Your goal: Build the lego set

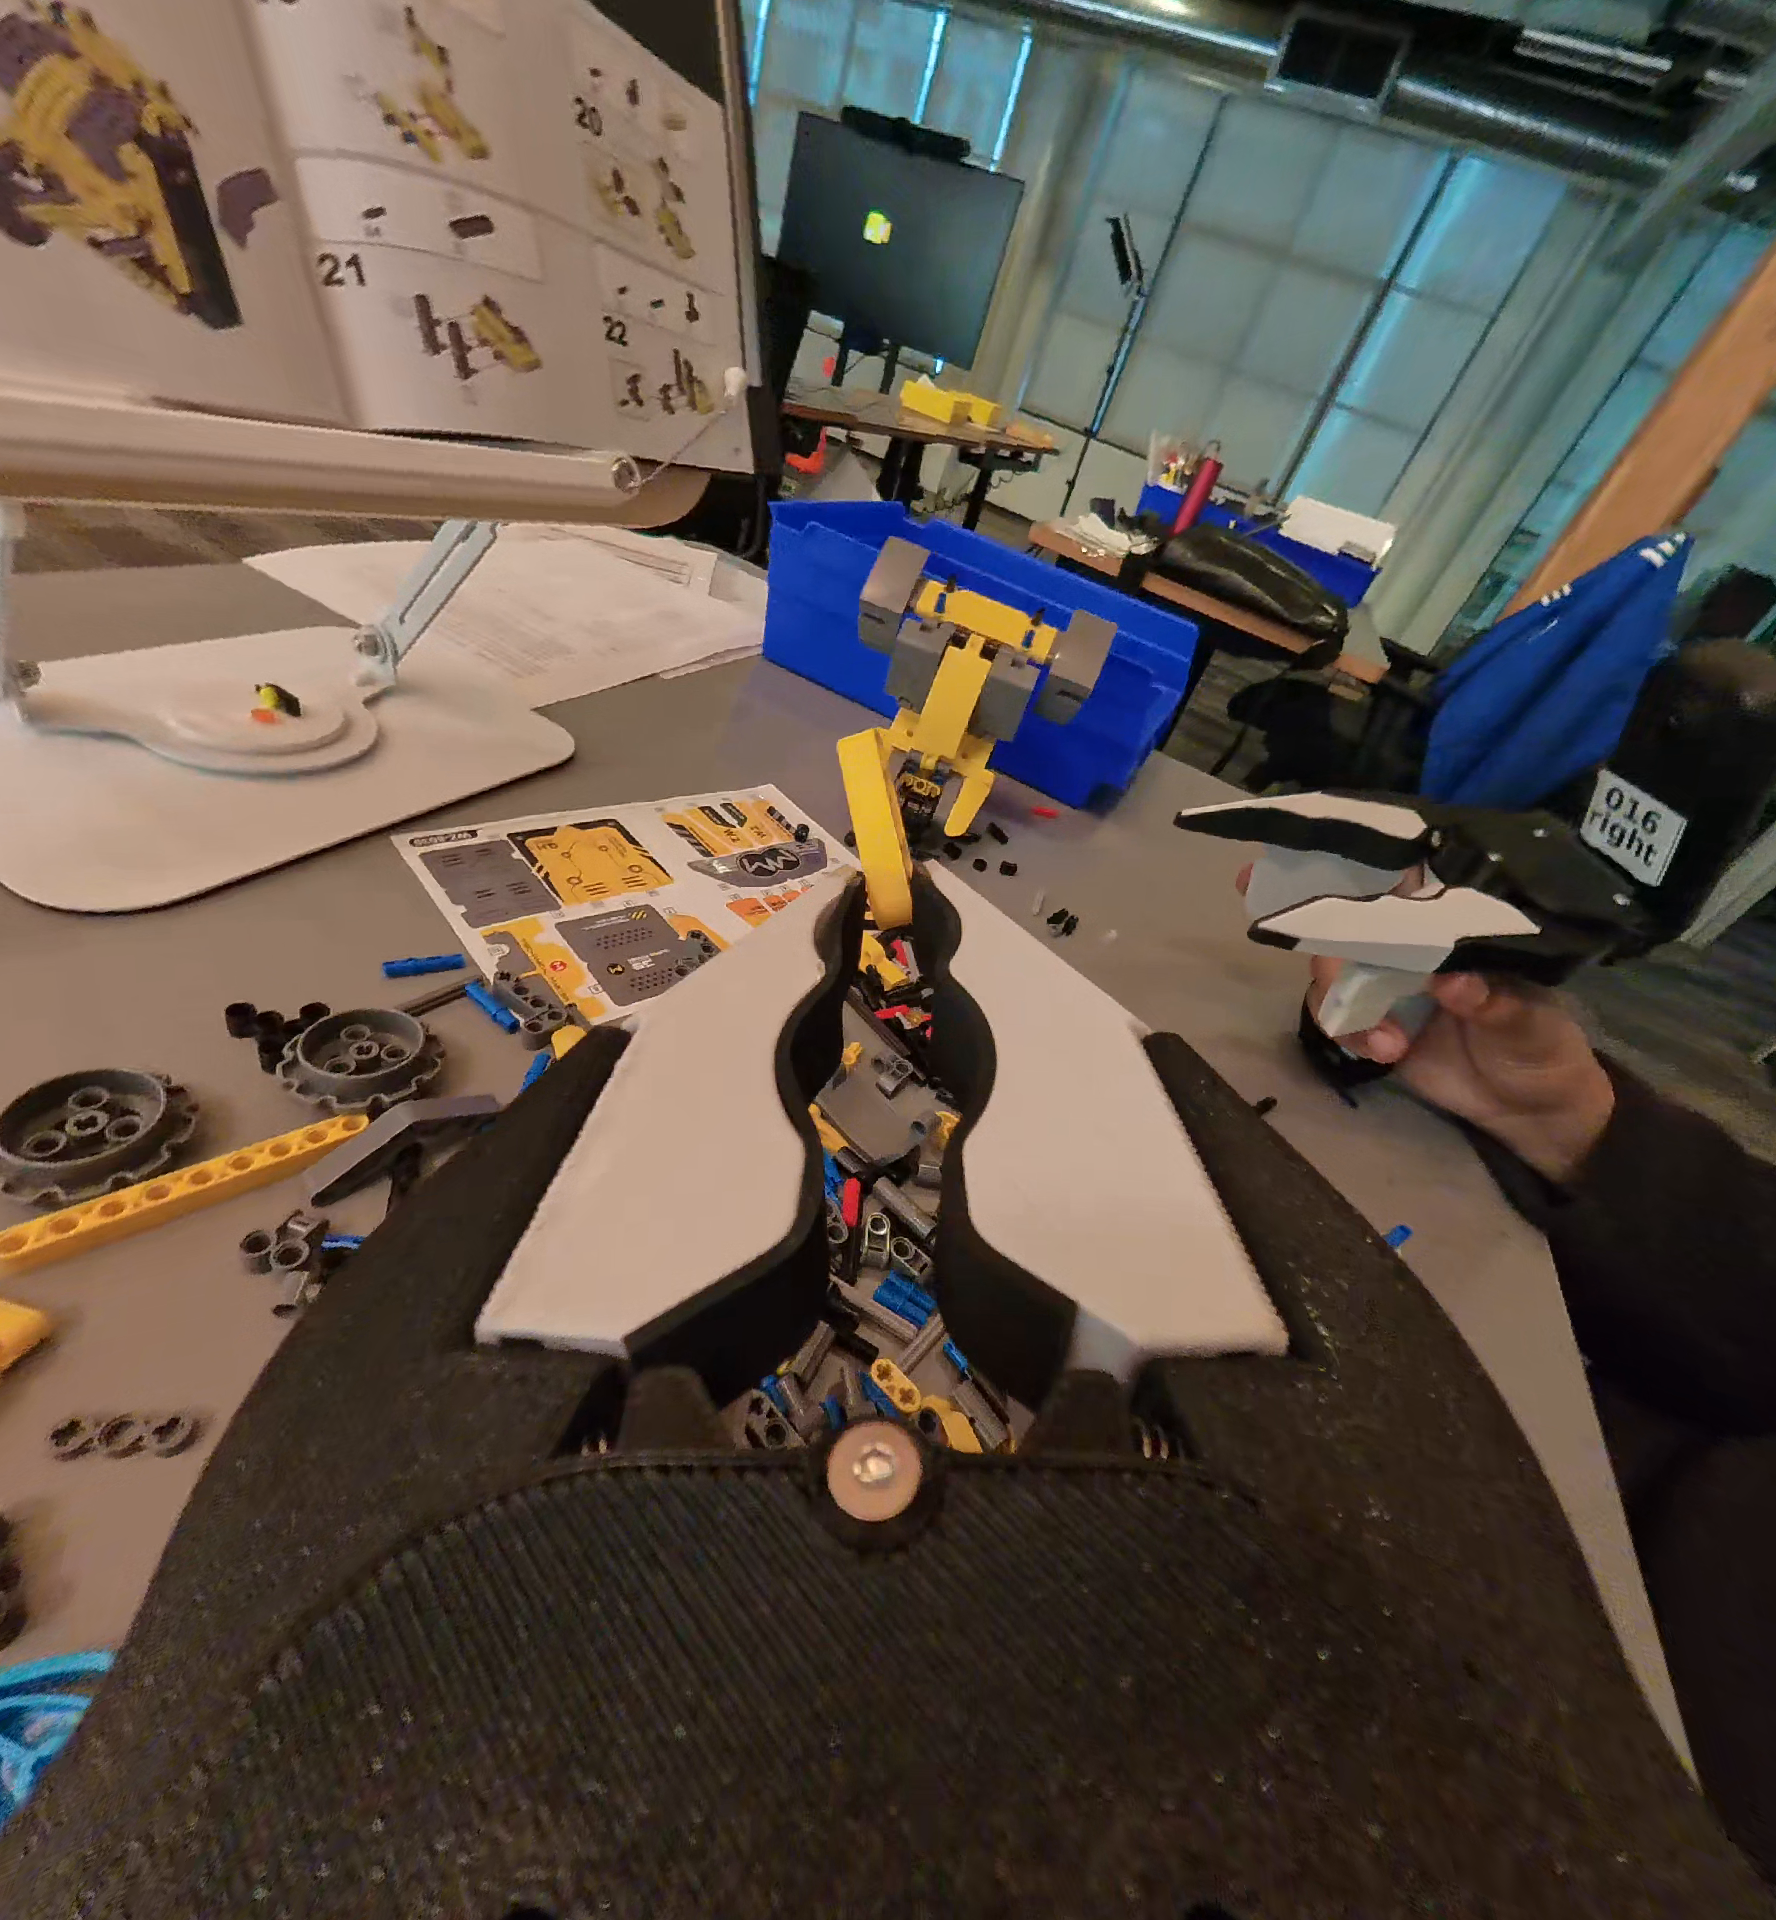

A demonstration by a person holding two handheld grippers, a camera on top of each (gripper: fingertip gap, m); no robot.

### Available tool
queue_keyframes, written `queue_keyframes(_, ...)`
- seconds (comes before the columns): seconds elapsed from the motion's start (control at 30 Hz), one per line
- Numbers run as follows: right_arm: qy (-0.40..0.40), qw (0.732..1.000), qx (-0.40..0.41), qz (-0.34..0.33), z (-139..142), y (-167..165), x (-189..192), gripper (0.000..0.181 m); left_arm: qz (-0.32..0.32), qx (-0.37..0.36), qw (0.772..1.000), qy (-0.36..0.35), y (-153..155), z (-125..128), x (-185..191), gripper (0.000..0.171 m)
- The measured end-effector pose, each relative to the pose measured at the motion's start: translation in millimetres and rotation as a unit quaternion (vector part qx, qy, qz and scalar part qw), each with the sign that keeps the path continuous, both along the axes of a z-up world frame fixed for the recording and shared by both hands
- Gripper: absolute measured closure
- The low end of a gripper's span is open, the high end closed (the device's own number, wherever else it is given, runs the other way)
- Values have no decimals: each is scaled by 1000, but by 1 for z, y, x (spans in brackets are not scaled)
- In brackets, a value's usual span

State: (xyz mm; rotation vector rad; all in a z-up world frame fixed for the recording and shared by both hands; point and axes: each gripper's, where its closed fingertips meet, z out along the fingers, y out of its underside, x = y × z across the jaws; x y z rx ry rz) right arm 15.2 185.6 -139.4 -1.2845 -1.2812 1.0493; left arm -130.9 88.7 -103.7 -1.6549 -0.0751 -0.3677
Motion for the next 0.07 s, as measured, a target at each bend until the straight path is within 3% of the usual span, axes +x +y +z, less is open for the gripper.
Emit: queue_keyframes(0.07,0,1000,0,0,0,0,0,117,-8,1,1000,14,1,1,6,166)
